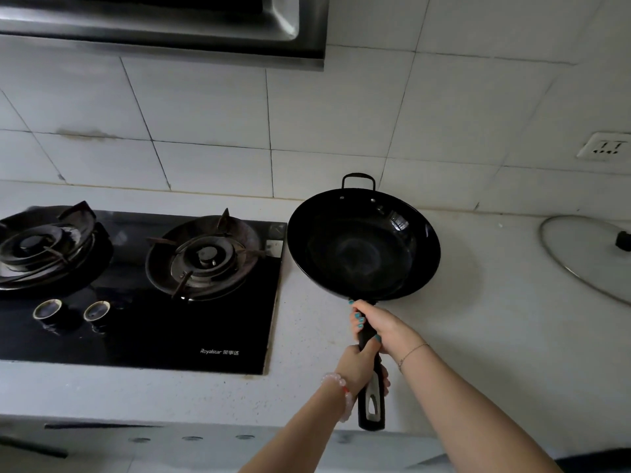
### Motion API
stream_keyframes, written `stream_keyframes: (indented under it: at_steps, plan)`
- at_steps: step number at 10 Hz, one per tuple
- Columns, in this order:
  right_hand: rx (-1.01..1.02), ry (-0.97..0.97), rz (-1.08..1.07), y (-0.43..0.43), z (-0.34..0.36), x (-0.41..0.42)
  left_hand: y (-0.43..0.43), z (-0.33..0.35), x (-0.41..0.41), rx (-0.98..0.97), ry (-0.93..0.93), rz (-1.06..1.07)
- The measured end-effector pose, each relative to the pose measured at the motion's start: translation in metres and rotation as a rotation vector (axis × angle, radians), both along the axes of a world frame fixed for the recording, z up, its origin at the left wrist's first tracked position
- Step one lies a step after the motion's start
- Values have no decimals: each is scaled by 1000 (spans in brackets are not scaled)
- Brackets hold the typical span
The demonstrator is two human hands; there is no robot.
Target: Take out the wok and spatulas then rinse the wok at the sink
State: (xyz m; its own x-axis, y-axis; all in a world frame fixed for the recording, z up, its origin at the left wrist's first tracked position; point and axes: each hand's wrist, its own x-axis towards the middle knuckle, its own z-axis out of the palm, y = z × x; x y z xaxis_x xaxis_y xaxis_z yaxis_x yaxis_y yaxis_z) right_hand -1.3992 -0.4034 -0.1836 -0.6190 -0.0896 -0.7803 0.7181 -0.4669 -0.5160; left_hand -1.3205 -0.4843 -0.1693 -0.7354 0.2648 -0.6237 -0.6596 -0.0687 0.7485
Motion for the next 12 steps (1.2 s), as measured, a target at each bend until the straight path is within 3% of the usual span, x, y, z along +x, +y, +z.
stream_keyframes:
  at_steps: [5, 10, 11, 12]
  plan:
    - [-121, 57, -80, 7, 6, 16, -15, 8, 14, 91, -45, -133]
    - [309, 256, 160, 32, 14, 62, -27, -6, 26, 56, 50, -304]
    - [415, 251, 185, 34, 19, 66, -29, -4, 30, -25, 41, -328]
    - [690, 357, 163, 43, 30, 63, -40, 1, 27, -366, 226, -399]
